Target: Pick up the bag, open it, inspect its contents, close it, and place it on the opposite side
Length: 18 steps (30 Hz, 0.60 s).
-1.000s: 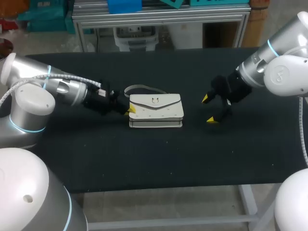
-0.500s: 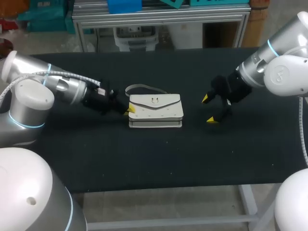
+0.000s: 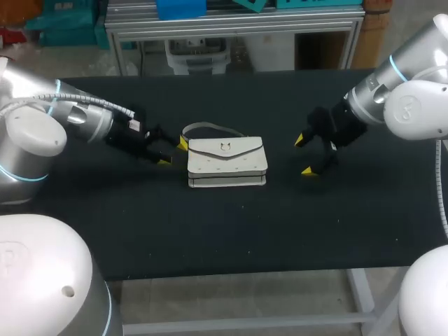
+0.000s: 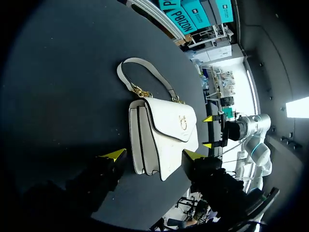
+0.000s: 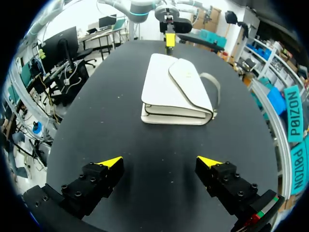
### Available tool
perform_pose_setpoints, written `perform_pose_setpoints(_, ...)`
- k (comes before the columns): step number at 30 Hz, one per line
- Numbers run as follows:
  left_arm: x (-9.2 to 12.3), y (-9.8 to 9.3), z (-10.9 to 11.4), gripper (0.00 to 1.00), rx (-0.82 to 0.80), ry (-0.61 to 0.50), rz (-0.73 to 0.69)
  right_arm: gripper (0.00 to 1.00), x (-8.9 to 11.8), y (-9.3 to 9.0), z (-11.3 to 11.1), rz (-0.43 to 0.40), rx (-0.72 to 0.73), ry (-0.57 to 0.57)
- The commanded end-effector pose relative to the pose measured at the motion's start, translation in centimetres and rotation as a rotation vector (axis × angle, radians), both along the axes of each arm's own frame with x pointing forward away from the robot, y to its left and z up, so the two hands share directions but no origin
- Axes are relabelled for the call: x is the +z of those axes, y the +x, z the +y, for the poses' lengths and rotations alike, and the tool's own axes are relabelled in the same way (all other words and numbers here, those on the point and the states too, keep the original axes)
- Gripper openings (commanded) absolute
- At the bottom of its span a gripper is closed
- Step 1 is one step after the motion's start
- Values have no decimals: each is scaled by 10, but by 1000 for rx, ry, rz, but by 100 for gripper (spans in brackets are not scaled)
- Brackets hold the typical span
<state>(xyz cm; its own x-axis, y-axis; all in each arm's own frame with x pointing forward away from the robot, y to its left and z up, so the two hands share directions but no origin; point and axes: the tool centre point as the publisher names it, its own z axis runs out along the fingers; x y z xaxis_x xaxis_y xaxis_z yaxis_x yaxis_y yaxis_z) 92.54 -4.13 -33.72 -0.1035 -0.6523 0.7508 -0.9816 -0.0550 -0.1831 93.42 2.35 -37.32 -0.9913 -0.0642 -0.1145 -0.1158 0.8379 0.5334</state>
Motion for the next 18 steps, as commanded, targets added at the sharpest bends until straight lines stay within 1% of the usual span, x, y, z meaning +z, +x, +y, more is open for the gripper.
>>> perform_pose_setpoints(1, 37, -13, 23, 100, 4, 56, -35, 100, 15, -16, 7, -48, -26, -42)
perform_pose_setpoints(5, 51, -10, 27, 100, -74, 147, -90, 100, 29, -23, 14, -93, -27, -67)
perform_pose_setpoints(9, 61, -2, 29, 100, -95, 212, -149, 100, 41, -31, 23, -138, -22, -101)
perform_pose_setpoints(14, 69, 5, 30, 100, -177, 255, -212, 100, 52, -39, 34, -186, -13, -134)
perform_pose_setpoints(16, 70, 6, 30, 100, -210, 264, -249, 100, 55, -42, 38, -198, -12, -139)
perform_pose_setpoints(18, 73, 5, 29, 100, -277, 271, -311, 100, 56, -44, 41, -206, -10, -146)
